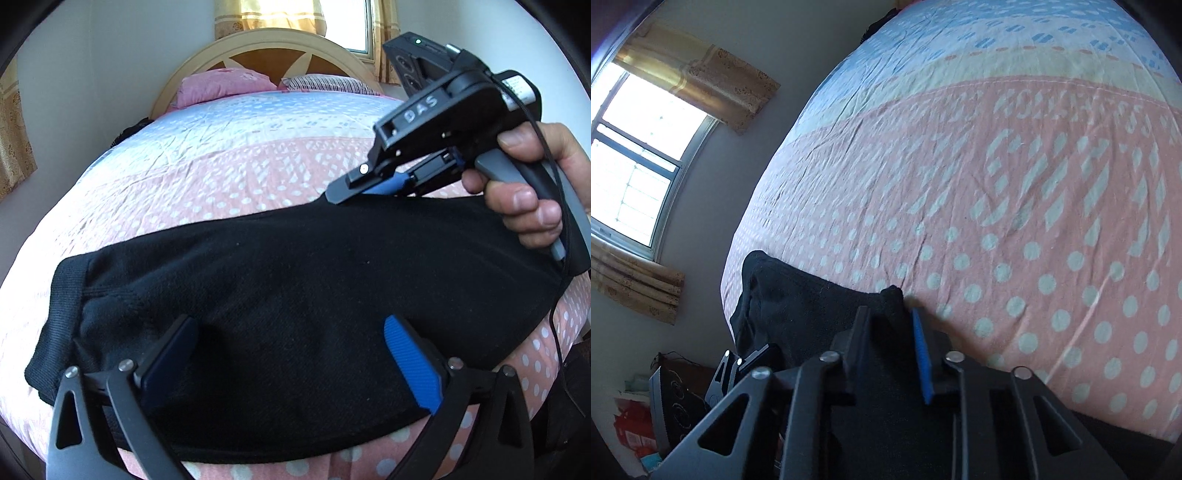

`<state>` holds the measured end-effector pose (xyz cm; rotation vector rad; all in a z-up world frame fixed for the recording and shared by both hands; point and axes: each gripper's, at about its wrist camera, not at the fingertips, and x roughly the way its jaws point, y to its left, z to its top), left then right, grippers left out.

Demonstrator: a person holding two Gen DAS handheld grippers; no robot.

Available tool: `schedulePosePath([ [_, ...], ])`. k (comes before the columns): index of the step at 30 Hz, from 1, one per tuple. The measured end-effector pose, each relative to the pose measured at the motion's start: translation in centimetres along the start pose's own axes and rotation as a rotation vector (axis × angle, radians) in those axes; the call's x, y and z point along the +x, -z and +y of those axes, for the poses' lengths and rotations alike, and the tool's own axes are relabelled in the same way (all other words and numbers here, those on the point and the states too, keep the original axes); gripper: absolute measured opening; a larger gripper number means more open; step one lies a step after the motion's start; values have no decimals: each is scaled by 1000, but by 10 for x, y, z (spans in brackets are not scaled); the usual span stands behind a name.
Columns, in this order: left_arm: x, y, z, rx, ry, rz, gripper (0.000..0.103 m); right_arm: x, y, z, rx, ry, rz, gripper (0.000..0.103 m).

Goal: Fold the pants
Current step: 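Grasp the pants end with the right gripper and lift it toward the other end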

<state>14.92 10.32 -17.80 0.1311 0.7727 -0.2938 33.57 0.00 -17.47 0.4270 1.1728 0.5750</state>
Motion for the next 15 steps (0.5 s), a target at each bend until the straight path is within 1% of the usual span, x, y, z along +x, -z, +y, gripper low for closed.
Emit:
schedulePosePath([
  [1,0,0,0,1,1,-2,103,-1,0,-3,18,-23,-15,7],
  [4,1,0,2,-1,7,-6,103,-19,2,2,18,-72,-92,4],
  [6,2,0,1,0,7,-11,103,-30,2,9,-7,-74,-139,4],
  [8,3,1,1,0,7,-17,103,-27,-1,11,-14,-35,-137,4],
  [11,2,3,2,1,9,-22,103,-5,-1,4,-9,52,-101,4],
  [12,2,3,2,2,9,-24,103,3,1,-1,-1,59,-89,4],
  [13,2,4,2,2,9,-25,103,5,3,-4,7,46,-92,4],
  [15,-1,7,0,3,8,-25,103,4,4,-4,2,36,-98,4],
])
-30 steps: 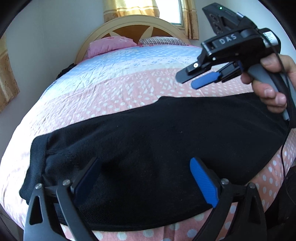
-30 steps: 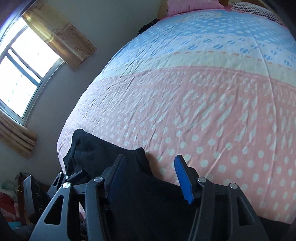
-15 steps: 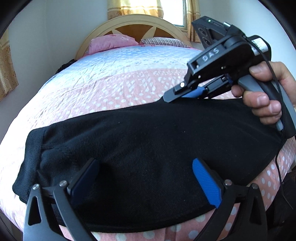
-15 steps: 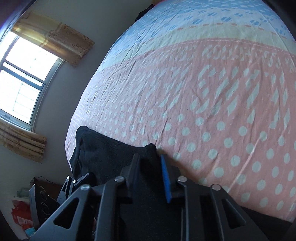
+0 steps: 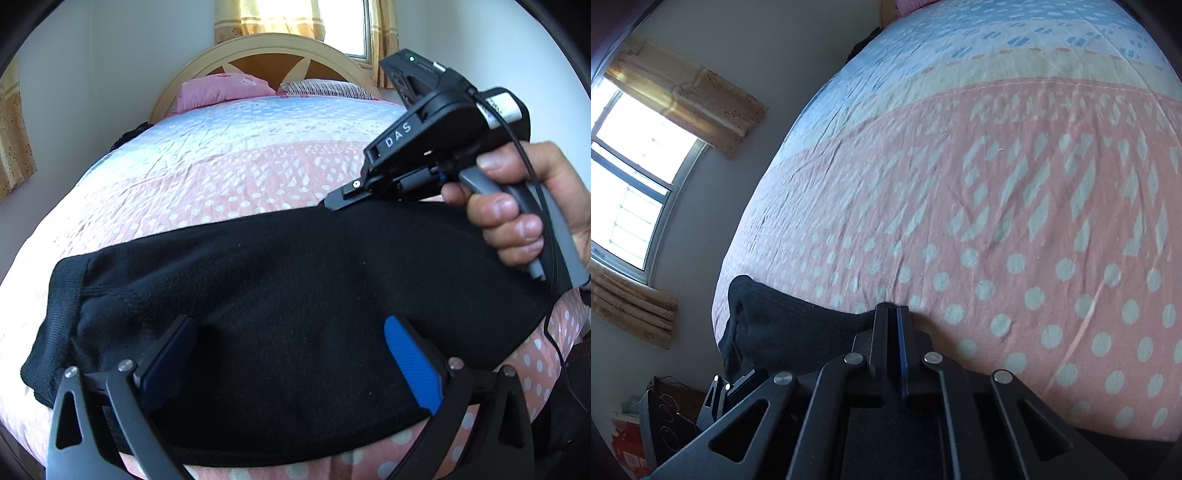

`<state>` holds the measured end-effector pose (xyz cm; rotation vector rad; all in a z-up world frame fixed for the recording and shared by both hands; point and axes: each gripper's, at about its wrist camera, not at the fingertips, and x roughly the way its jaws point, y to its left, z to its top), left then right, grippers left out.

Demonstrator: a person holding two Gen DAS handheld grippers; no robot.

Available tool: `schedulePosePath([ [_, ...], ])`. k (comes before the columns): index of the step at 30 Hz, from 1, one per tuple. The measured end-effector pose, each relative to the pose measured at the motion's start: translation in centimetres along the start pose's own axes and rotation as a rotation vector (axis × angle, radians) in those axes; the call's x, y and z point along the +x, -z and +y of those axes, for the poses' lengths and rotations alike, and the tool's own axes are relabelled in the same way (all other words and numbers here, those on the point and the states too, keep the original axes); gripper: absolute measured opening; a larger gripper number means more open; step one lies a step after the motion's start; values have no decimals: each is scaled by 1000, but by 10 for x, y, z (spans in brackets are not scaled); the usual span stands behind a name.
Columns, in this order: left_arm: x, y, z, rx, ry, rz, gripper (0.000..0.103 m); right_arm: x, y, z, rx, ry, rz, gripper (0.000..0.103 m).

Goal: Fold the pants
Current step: 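Grasp the pants end with the right gripper and lift it toward the other end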

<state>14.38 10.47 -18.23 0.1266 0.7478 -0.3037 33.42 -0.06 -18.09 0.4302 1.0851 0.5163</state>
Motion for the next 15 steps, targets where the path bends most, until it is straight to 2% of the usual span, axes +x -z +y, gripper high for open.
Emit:
schedulePosePath([
  [2,-1,1,1,-4,2,-2,103,-7,1,1,-12,-4,5,6],
  [3,-1,1,0,-4,0,-4,103,-11,3,3,-26,6,2,14],
  [4,-2,2,0,-2,-1,-7,103,-20,5,4,-44,23,-9,29],
  [6,-2,2,1,-4,-1,-8,103,-40,12,0,-65,41,-40,49],
  [11,-8,-3,-5,6,-41,-22,103,-115,37,-43,-25,76,-137,49],
  [13,-16,-7,-14,35,-54,-56,103,-152,51,-65,-4,121,-191,49],
  [15,-23,-12,-27,71,-35,-89,103,-196,70,-89,24,180,-257,49],
])
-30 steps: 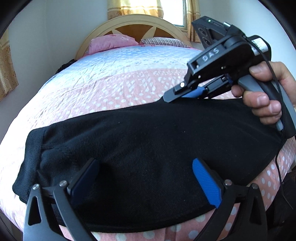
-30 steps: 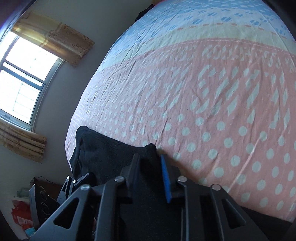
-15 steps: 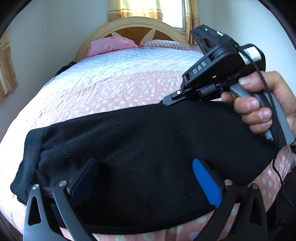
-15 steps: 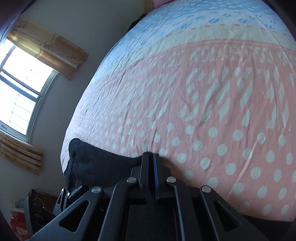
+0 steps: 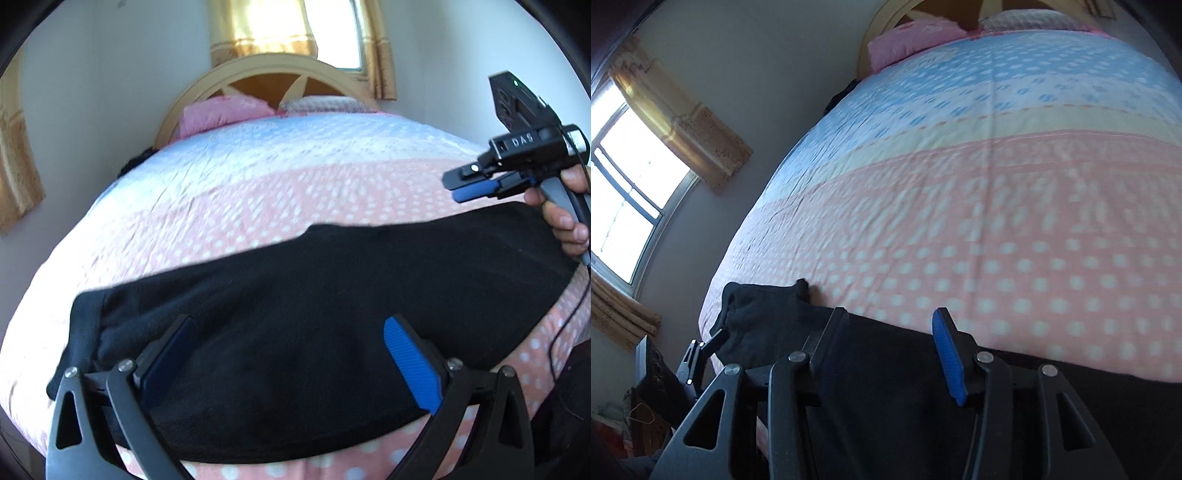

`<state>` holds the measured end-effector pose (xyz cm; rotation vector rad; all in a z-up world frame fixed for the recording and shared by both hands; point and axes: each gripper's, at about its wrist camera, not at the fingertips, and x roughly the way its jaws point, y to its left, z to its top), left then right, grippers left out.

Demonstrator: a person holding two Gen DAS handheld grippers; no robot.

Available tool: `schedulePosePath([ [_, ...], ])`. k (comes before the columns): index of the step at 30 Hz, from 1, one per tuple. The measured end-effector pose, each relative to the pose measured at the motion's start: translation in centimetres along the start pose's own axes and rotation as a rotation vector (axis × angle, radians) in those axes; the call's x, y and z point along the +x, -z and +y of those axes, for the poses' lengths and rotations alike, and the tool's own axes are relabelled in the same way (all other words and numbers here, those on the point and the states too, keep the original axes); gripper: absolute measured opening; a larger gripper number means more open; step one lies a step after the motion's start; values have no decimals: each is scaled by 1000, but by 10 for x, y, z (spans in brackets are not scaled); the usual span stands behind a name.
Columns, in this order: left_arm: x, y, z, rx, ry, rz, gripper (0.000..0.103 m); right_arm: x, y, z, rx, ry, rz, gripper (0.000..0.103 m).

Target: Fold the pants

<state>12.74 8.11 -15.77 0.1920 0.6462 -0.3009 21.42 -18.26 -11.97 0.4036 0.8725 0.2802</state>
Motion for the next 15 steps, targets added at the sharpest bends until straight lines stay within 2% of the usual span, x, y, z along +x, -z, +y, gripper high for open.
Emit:
schedulePosePath([
  [4,-1,-14,-34,69,73,-15,103,-84,24,-69,78,171,-113,49],
  [6,5,-21,-51,89,94,-8,103,-133,44,-108,165,237,-172,49],
  [9,10,-34,-75,95,163,-9,103,-199,74,-155,265,338,-263,49],
  [11,13,-43,-92,116,199,-13,103,-230,94,-175,318,406,-309,49],
  [15,23,-53,-131,190,196,3,103,-273,132,-217,443,487,-355,49],
])
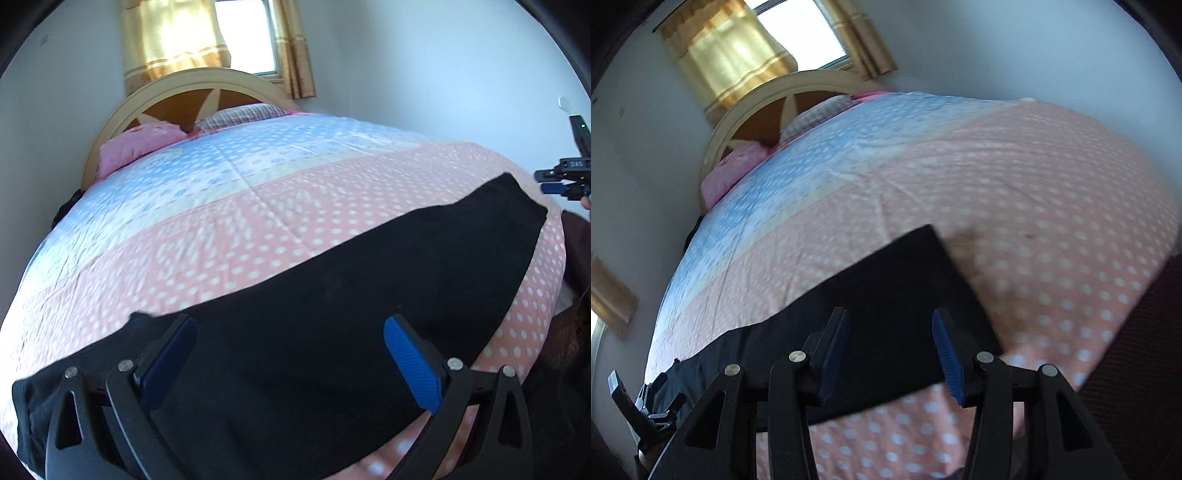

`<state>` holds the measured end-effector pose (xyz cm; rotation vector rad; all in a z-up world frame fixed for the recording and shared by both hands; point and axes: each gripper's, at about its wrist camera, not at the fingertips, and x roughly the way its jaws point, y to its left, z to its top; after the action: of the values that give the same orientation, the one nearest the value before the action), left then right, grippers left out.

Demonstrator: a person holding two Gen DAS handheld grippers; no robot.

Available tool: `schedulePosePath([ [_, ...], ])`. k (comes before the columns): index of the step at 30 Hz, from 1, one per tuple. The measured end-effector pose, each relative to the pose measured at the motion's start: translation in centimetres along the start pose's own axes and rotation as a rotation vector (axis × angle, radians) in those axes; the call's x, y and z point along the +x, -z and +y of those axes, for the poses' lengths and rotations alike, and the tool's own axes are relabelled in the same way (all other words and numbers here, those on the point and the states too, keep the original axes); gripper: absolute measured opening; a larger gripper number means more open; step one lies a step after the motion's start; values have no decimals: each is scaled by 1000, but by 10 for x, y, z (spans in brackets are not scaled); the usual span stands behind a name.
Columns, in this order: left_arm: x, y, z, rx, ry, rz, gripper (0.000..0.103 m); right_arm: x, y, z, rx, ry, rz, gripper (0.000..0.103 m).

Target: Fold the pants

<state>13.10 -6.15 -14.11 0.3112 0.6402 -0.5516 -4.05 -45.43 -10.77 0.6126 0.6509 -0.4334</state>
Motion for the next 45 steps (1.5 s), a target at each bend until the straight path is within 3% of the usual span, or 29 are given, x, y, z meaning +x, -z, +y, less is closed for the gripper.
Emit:
schedulePosePath([
  [3,12,-10,-22,45,13,16,103,4,8,-24,49,7,22,49],
  [8,25,-16,-49,127,-3,47,103,19,16,-30,65,-43,44,48],
  [10,29,-17,-51,132,-6,61,103,25,19,-24,52,-64,50,28],
  [12,31,-18,-52,128,-11,70,103,29,19,-21,34,-72,54,23],
  [15,34,-18,-52,120,-3,81,103,29,18,-23,31,-76,48,7],
  [21,39,-18,-48,85,26,86,103,7,19,-29,38,-81,3,6],
  [27,39,-18,-49,83,35,84,103,32,27,-42,63,-56,41,6],
  [39,29,-19,-68,124,44,62,103,26,25,-30,-20,-23,31,7],
  [42,28,-21,-68,122,24,60,103,19,21,-23,-37,-33,-12,14],
  [45,27,-24,-69,122,21,52,103,15,14,-20,-44,-18,-50,35],
])
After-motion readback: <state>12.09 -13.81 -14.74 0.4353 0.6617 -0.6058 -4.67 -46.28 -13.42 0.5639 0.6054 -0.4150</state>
